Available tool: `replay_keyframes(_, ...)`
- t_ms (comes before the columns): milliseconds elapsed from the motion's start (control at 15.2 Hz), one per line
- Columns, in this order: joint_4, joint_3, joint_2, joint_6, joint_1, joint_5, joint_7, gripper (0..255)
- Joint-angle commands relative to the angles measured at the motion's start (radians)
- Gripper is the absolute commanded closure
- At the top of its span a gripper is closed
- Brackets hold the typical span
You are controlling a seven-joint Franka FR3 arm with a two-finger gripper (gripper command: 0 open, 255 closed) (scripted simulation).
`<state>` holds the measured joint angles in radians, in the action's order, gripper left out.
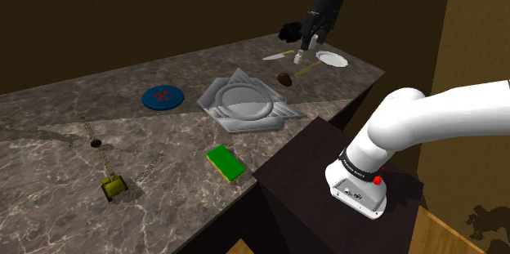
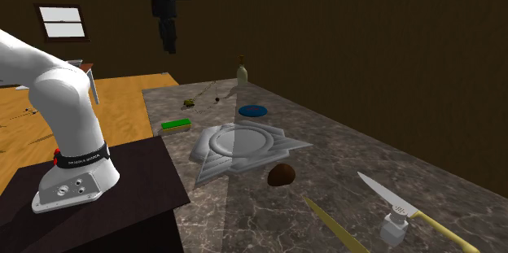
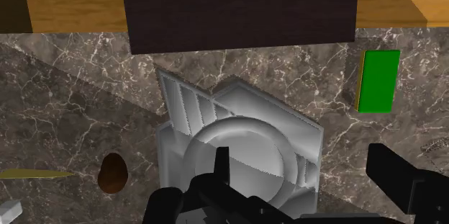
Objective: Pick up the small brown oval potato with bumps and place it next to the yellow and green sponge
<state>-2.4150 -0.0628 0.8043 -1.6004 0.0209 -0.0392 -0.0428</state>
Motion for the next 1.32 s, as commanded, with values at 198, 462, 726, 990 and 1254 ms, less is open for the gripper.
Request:
replay_keyframes(198,-0.037,0.022,-0.056,-0.089,0.02,0.035,0.029,0)
replay_keyframes(462,-0.069,0.051,-0.147,-0.209,0.048,0.081,0.063,0)
replay_keyframes(726,-0.079,0.08,-0.258,-0.329,0.077,0.125,0.091,0)
replay_keyframes(990,-0.068,0.108,-0.383,-0.444,0.106,0.168,0.114,0)
replay_keyframes(1254,-0.036,0.136,-0.519,-0.55,0.133,0.207,0.132,0)
